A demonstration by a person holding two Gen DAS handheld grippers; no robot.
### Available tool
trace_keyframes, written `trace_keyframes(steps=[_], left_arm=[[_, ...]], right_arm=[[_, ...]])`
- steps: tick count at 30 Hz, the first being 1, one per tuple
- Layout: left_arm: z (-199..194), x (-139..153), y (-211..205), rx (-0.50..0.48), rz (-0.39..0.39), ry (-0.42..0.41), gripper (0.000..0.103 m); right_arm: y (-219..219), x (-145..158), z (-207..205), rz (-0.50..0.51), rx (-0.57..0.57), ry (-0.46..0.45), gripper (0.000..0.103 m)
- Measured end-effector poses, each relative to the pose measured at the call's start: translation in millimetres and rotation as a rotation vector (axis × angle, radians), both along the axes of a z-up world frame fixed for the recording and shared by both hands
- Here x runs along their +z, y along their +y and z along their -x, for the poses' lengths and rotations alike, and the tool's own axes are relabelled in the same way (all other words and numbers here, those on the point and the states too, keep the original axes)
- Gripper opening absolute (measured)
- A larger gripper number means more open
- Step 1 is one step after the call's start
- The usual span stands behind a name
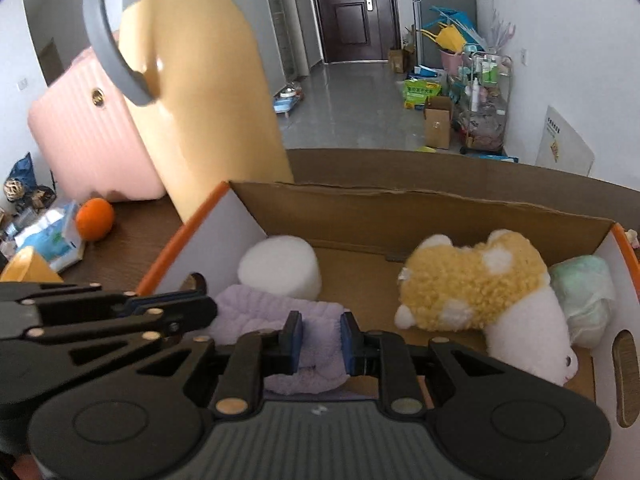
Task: Organize soft objects
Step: 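Carry the lavender towel into the box and open both grippers, then withdraw both tools from the box toward the purple scrunchie cloth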
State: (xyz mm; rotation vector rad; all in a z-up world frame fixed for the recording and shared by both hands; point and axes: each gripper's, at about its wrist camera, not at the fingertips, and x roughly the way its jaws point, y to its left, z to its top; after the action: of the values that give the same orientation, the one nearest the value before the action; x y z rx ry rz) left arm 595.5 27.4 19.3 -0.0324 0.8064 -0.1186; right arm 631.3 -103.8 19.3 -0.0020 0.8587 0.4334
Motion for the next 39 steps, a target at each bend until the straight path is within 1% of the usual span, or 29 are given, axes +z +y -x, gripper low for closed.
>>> trace_keyframes(steps=[1,3,5,6,8,10,12,14,15,16,19,21,22,23,24,27,29,30,33,35,36,39], left_arm=[[2,1,1,0.001,-0.002,0.002,0.008],[7,6,2,0.004,0.008,-0.002,0.008],[15,17,5,0.015,0.008,-0.016,0.008],[23,28,8,0.020,0.008,-0.033,0.009],[39,51,14,0.037,0.007,-0.070,0.016],[57,74,17,0.047,0.001,-0.117,0.031],[79,99,19,0.049,-0.011,-0.163,0.036],[100,119,20,0.051,-0.008,-0.193,0.042],[112,129,19,0.055,-0.010,-0.212,0.049],[122,136,18,0.058,-0.013,-0.232,0.053],[150,148,10,0.064,-0.024,-0.280,0.055],[168,154,1,0.065,-0.028,-0.307,0.055],[175,157,-3,0.059,-0.030,-0.318,0.055],[181,159,-7,0.053,-0.029,-0.328,0.055],[190,162,-11,0.047,-0.026,-0.344,0.058],[216,164,-18,0.061,-0.028,-0.408,0.069],[238,159,-21,0.083,-0.041,-0.453,0.071],[252,153,-22,0.094,-0.048,-0.474,0.072],[300,134,-26,0.083,-0.068,-0.545,0.084],[331,119,-28,0.076,-0.058,-0.569,0.086],[345,112,-27,0.075,-0.050,-0.569,0.087],[386,90,-26,0.080,-0.020,-0.578,0.095]], right_arm=[[0,-3,0,0.007,0.000,0.010,0.024],[2,-3,2,0.031,0.013,0.027,0.025],[2,7,9,0.029,0.024,0.018,0.024],[-3,15,13,0.021,0.018,0.006,0.024],[-15,38,23,0.004,-0.006,-0.033,0.024],[-29,65,37,-0.008,-0.017,-0.069,0.026],[-44,90,53,-0.007,-0.028,-0.108,0.028],[-59,114,70,0.000,-0.042,-0.152,0.037],[-69,126,81,-0.003,-0.052,-0.175,0.039],[-77,135,91,-0.010,-0.064,-0.195,0.041],[-101,154,120,-0.025,-0.092,-0.238,0.047],[-113,160,138,-0.033,-0.102,-0.267,0.054],[-118,162,147,-0.042,-0.106,-0.283,0.062],[-121,164,156,-0.049,-0.109,-0.299,0.067],[-123,166,165,-0.053,-0.109,-0.312,0.067],[-129,172,190,-0.047,-0.104,-0.359,0.068],[-132,171,210,-0.047,-0.109,-0.406,0.073],[-133,168,221,-0.049,-0.111,-0.431,0.074],[-138,151,263,-0.048,-0.116,-0.517,0.076],[-141,135,296,-0.050,-0.101,-0.570,0.080],[-143,127,311,-0.057,-0.094,-0.589,0.081],[-146,101,352,-0.060,-0.073,-0.593,0.082]])
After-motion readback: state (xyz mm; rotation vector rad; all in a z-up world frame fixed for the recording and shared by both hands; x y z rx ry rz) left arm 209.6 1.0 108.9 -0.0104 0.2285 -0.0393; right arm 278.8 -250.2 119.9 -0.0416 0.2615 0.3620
